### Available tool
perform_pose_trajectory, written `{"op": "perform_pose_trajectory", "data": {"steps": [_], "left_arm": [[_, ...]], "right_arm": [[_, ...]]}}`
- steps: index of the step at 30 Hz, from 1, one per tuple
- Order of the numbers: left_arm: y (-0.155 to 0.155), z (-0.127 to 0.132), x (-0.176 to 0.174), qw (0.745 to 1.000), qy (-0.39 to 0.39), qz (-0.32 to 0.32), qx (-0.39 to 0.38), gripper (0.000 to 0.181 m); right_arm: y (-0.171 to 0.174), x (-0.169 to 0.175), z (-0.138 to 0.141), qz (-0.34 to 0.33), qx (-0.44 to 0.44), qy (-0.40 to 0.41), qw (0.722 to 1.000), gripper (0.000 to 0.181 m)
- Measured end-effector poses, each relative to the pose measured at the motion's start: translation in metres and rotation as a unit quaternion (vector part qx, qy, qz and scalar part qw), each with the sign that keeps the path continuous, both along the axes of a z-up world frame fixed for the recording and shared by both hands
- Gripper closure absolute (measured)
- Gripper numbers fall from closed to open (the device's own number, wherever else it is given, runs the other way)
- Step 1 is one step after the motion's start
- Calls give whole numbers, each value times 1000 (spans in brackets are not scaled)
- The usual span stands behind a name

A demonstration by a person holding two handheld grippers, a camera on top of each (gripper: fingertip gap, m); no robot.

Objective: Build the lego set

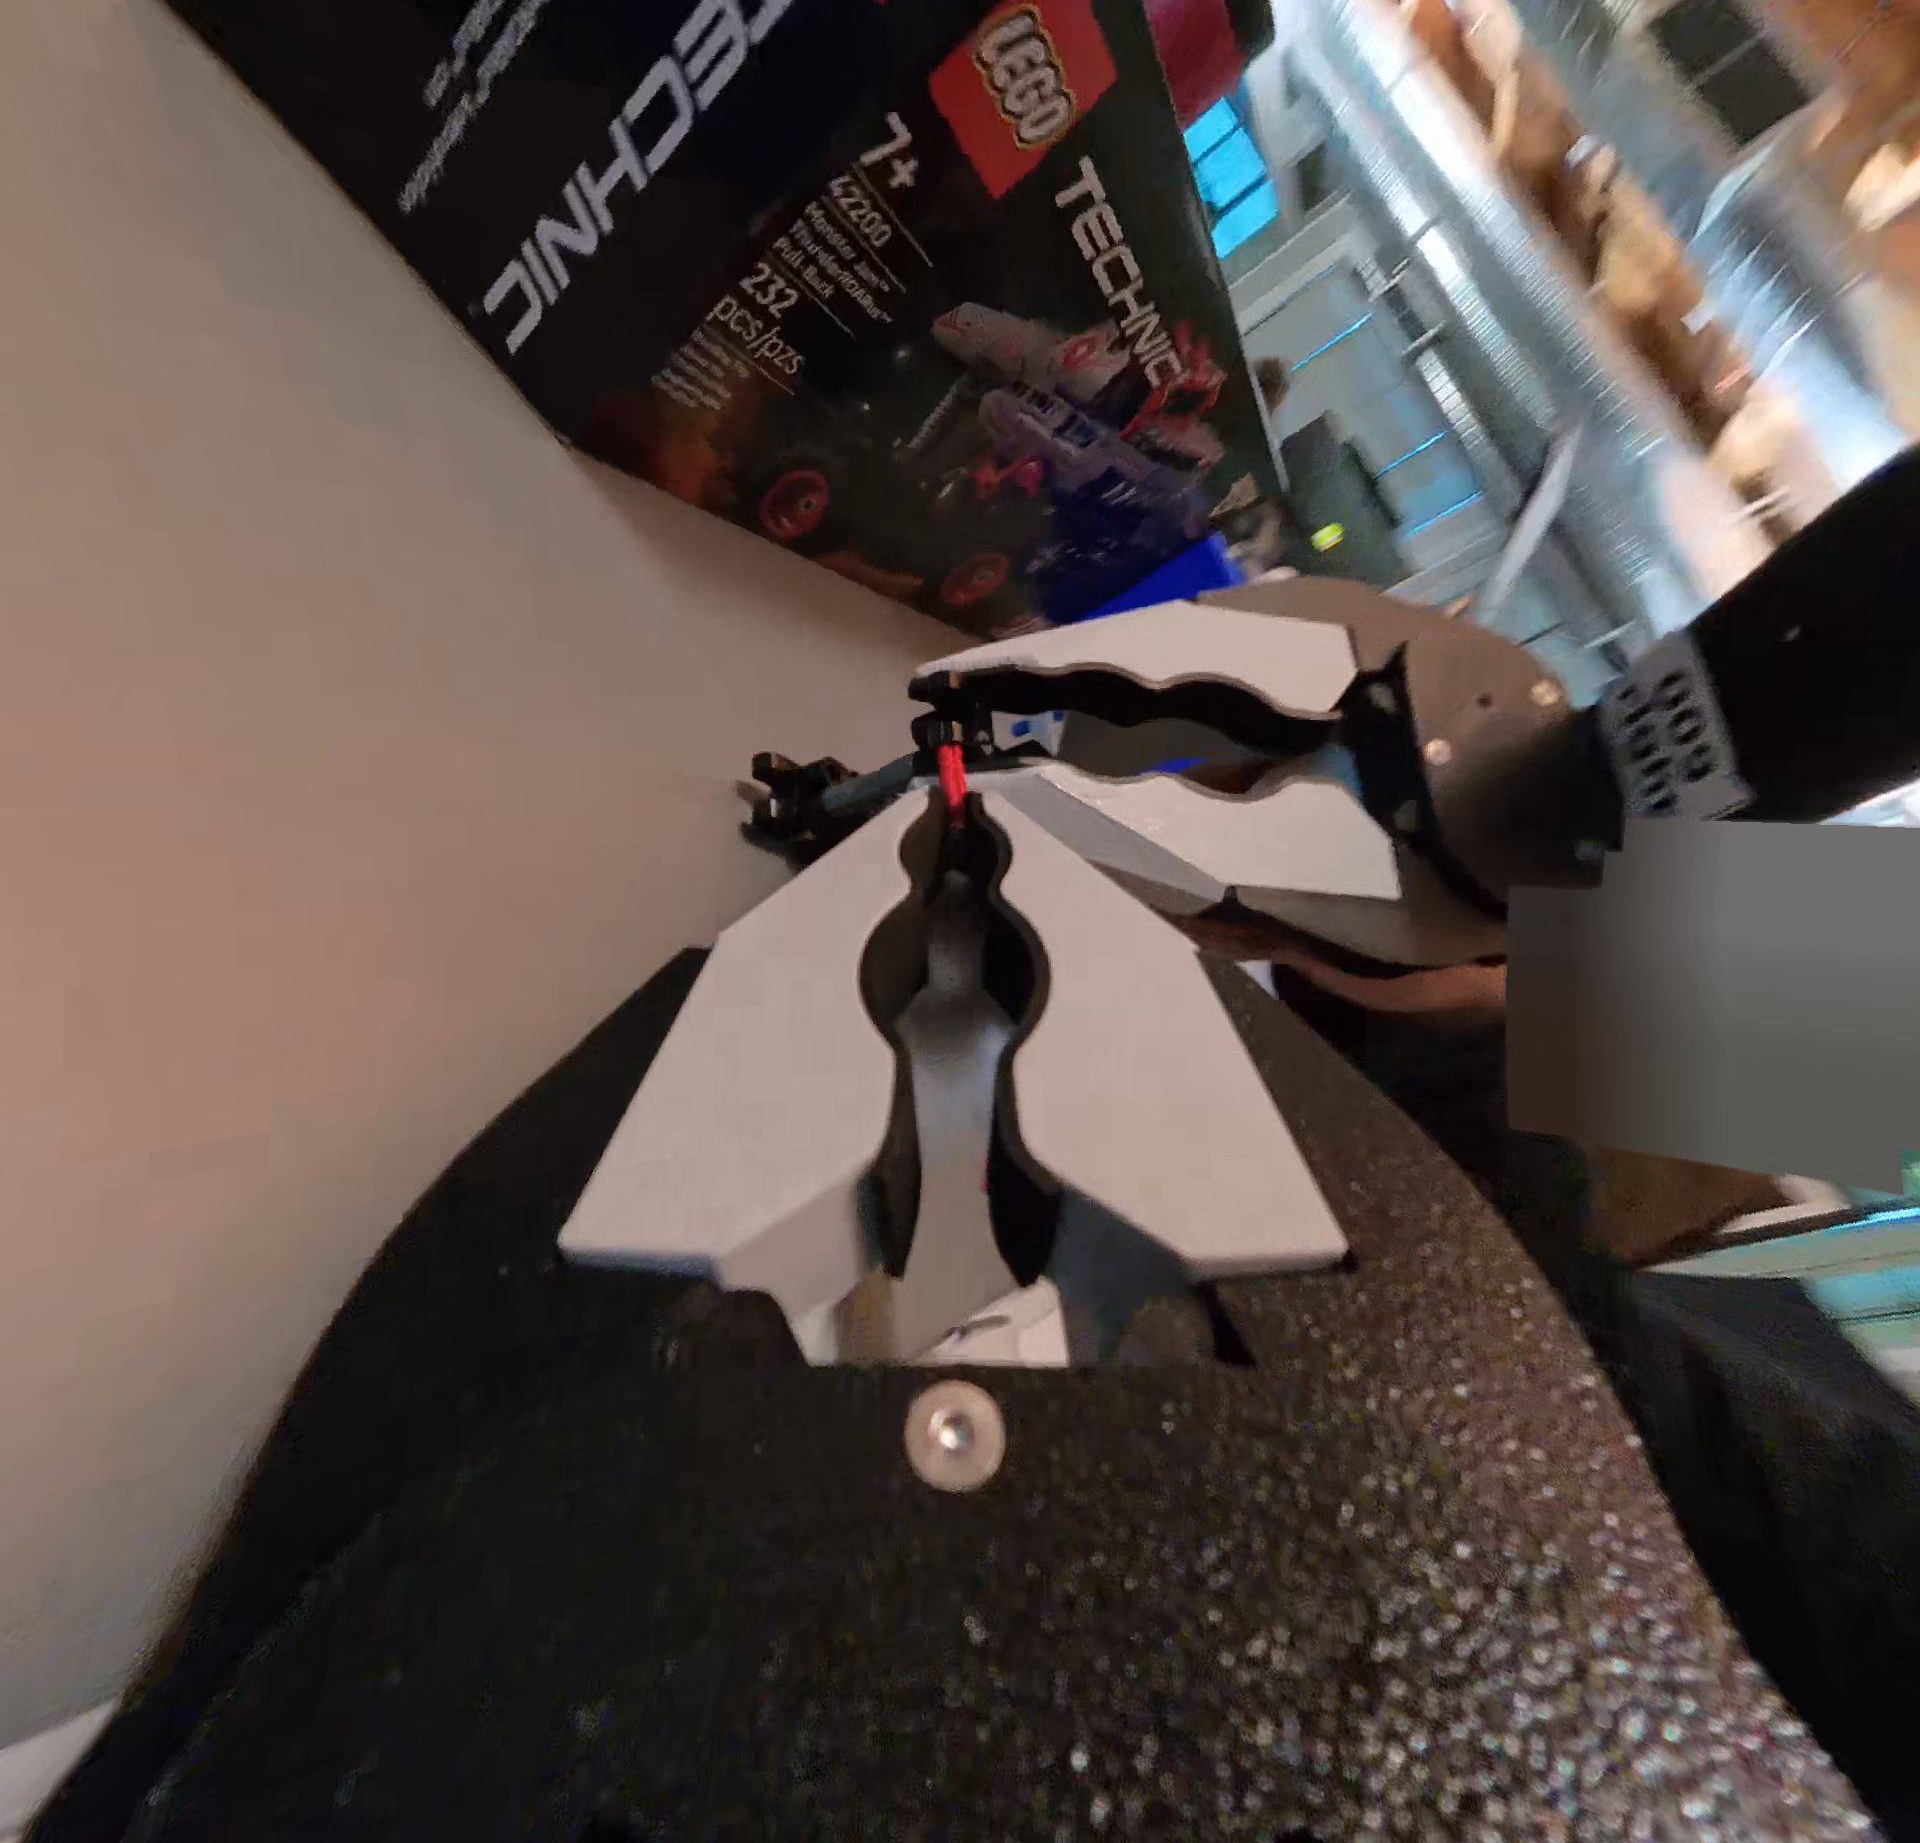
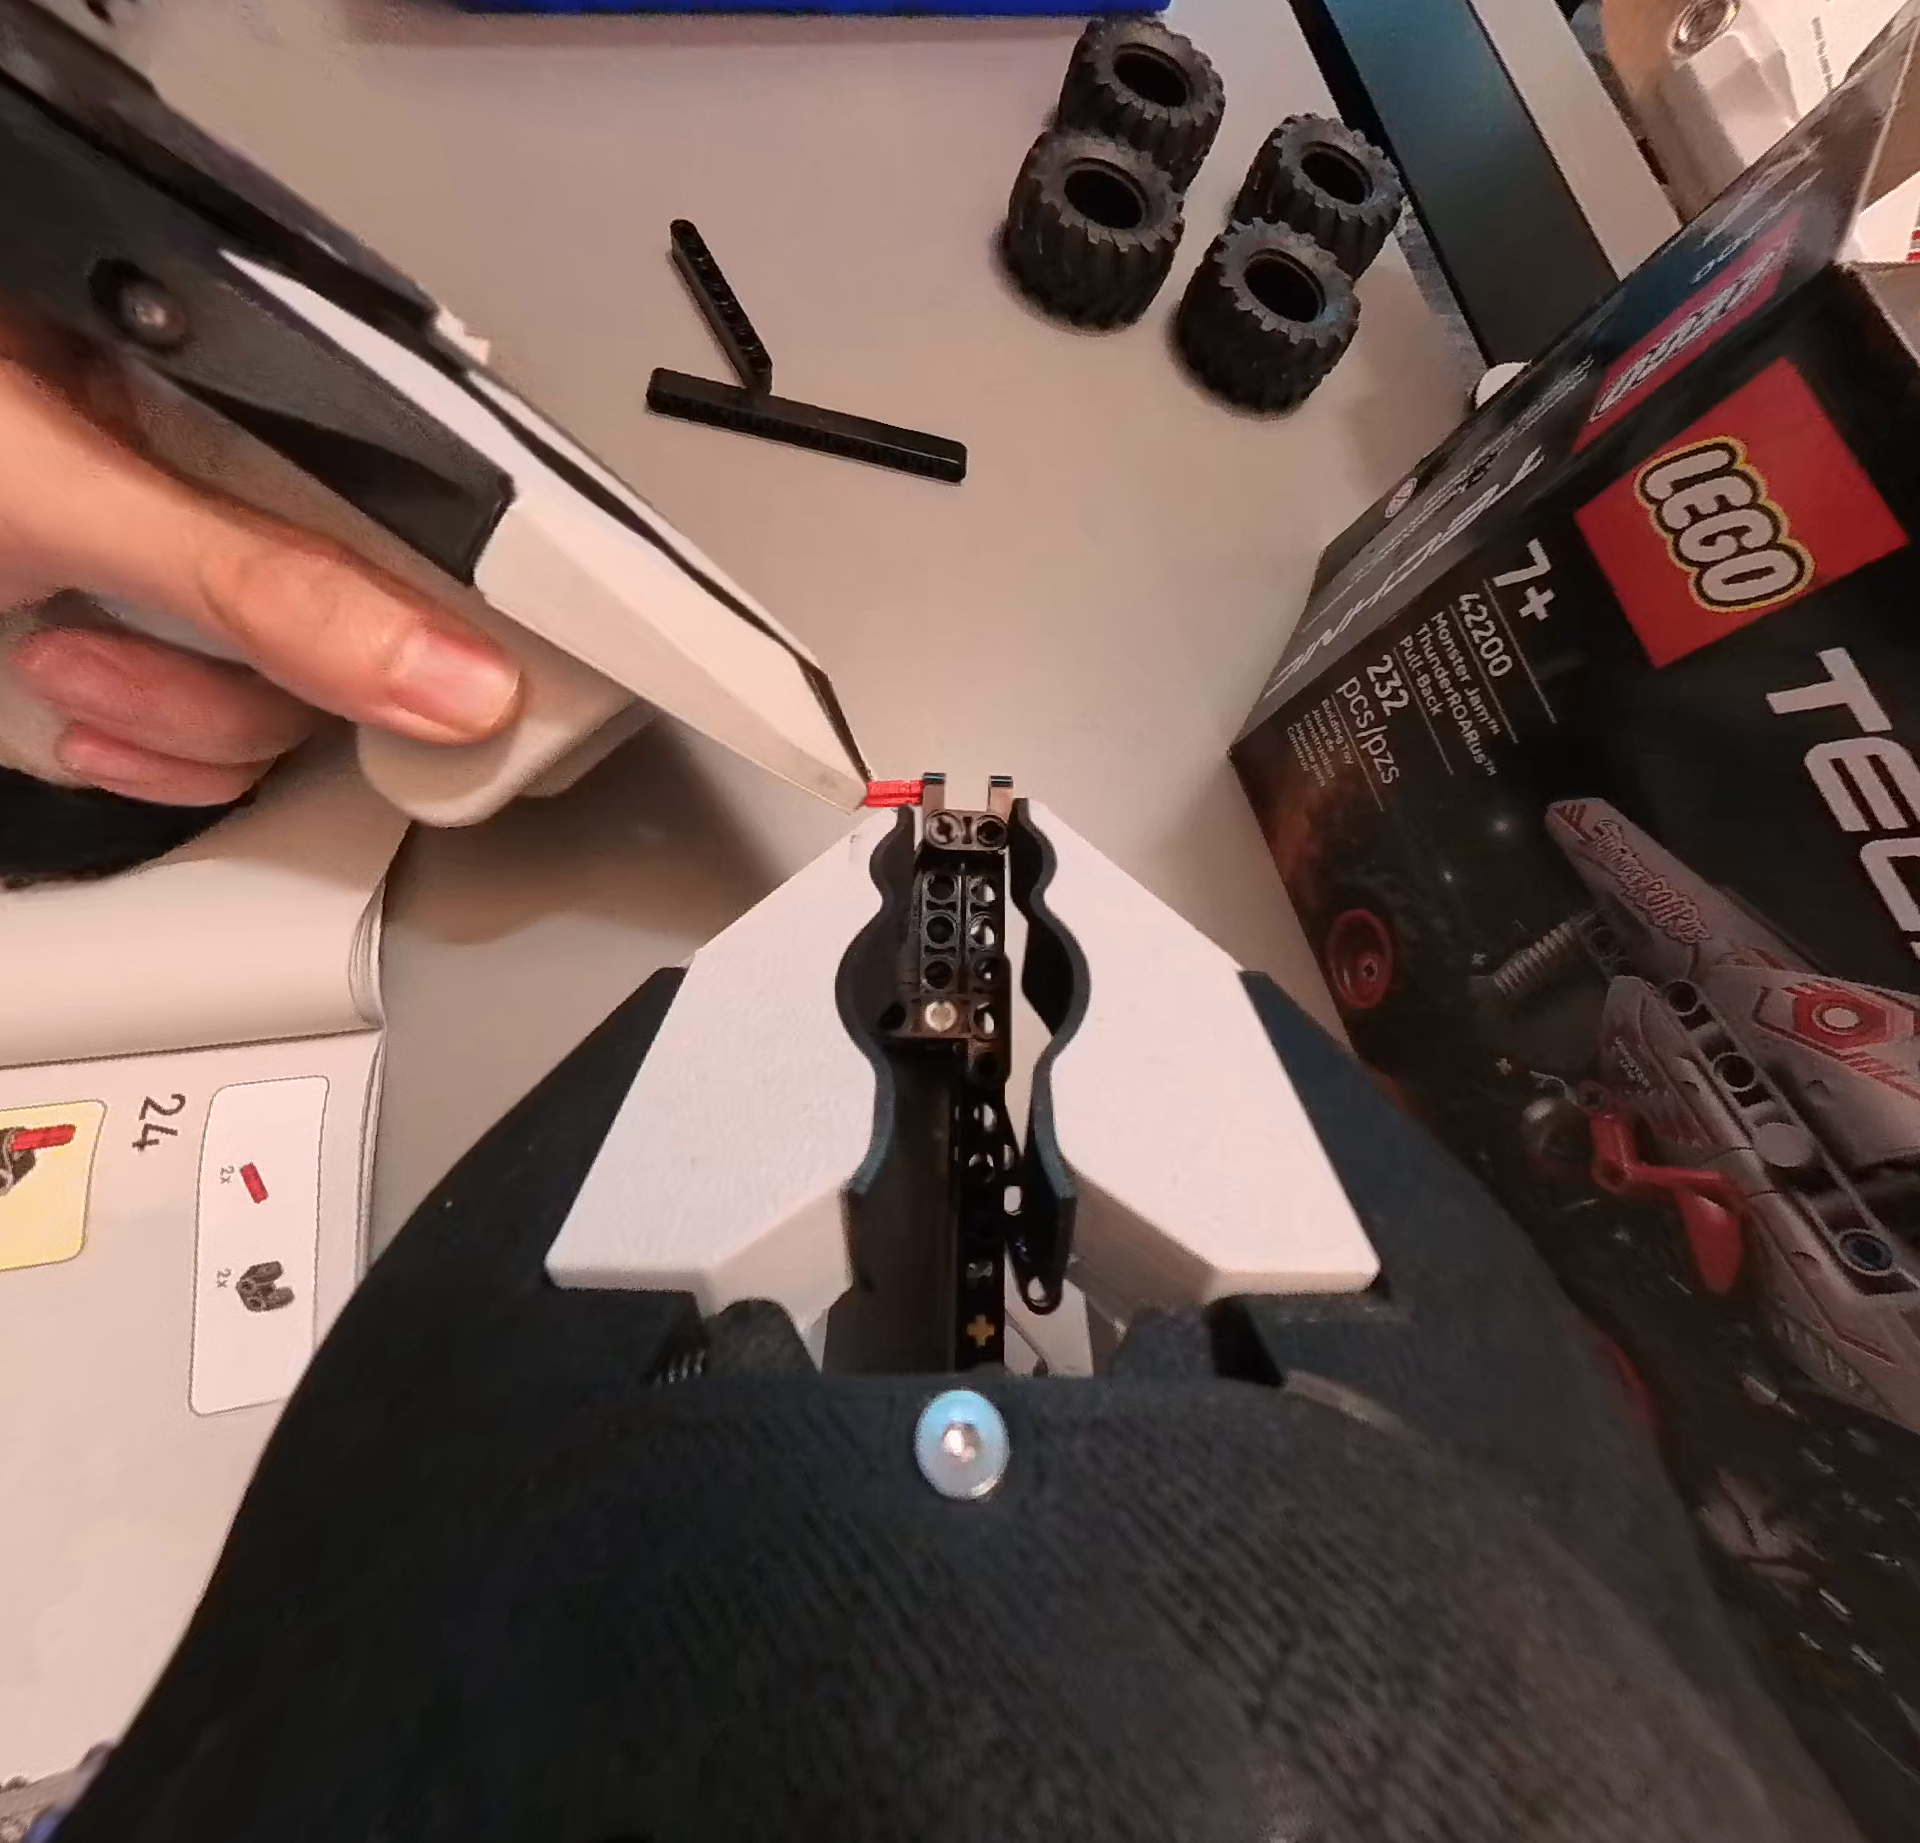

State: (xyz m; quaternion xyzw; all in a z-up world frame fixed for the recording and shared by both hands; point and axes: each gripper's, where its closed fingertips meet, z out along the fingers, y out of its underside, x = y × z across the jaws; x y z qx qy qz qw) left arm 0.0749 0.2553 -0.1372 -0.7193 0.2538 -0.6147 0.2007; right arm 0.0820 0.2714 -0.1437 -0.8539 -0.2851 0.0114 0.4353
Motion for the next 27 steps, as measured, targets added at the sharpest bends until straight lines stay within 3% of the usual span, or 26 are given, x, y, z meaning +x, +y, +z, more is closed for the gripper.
{"op": "perform_pose_trajectory", "data": {"steps": [1, 6, 14, 27], "left_arm": [[0, 0, 0, 1000, 5, 0, 9, 181], [2, 1, 0, 999, -17, -3, -29, 181], [1, 0, 3, 999, 14, -17, 32, 180], [-1, -3, 3, 999, 0, -33, -22, 180]], "right_arm": [[-1, 0, 0, 2, -1, 0, 1000, 165], [-6, -6, -3, 32, -11, -2, 999, 145], [-3, 0, -4, 6, -17, -12, 1000, 153], [-4, -3, -4, 7, -22, -2, 1000, 149]]}}
